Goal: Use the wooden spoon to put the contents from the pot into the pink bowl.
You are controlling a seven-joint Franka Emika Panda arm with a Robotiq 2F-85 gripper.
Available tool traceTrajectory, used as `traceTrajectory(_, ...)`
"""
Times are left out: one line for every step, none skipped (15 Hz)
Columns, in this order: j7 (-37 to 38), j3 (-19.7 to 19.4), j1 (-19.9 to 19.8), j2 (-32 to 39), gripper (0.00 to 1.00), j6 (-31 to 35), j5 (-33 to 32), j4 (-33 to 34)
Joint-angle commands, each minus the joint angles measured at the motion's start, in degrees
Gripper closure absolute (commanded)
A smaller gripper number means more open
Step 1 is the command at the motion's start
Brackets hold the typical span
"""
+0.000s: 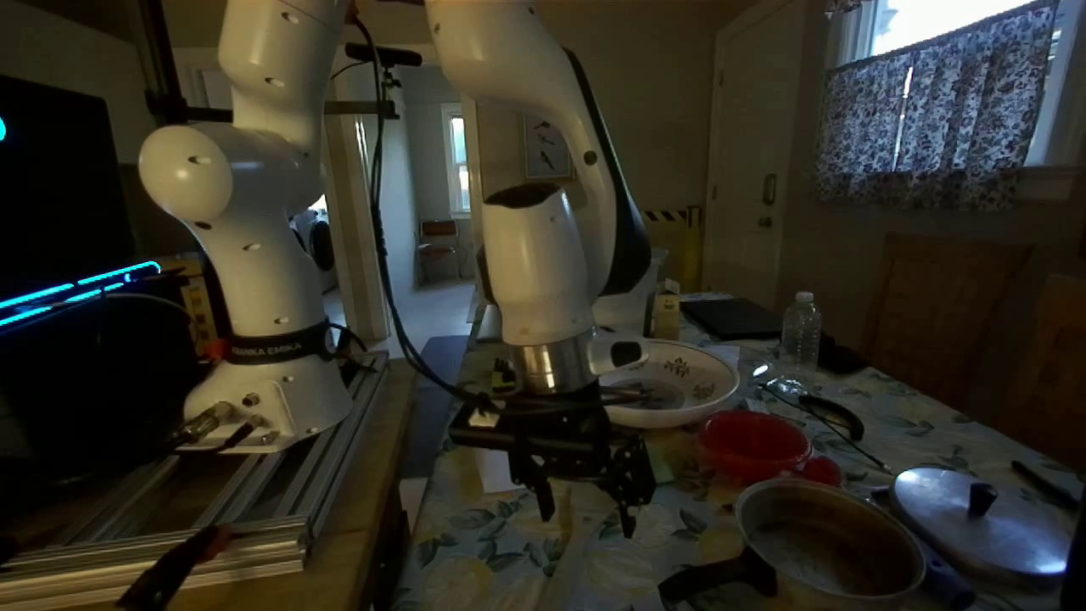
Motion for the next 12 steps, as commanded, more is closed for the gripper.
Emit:
traceTrajectory(0.15,-0.08,-0.21,1.23,0.0,-1.02,-0.62,0.31)
traceTrajectory(-2.39,0.87,-1.17,1.8,0.0,-0.88,0.37,0.85)
traceTrajectory(-3.05,1.26,-1.48,2.27,0.0,-1.19,0.77,1.02)
traceTrajectory(-3.74,1.62,-1.63,2.84,0.0,-1.07,0.97,1.15)
traceTrajectory(-4.63,2.22,-1.97,3.3,0.0,-0.74,1.59,1.41)
traceTrajectory(-5.48,2.68,-2.24,3.71,0.0,-0.36,1.95,1.57)
traceTrajectory(-6.16,3.14,-2.6,4.13,0.0,-0.34,2.03,1.69)
traceTrajectory(-7.02,3.66,-3.07,4.49,0.0,-0.18,2.18,1.84)
traceTrajectory(-7.55,4.11,-3.39,4.89,0.0,0.18,2.26,1.93)
traceTrajectory(-8.32,4.69,-3.89,5.19,0.0,0.41,2.57,2.1)
traceTrajectory(-9.19,5.26,-4.47,5.42,0.0,0.52,2.94,2.33)
traceTrajectory(-10.27,5.92,-5.19,5.66,0.0,0.53,3.41,2.68)
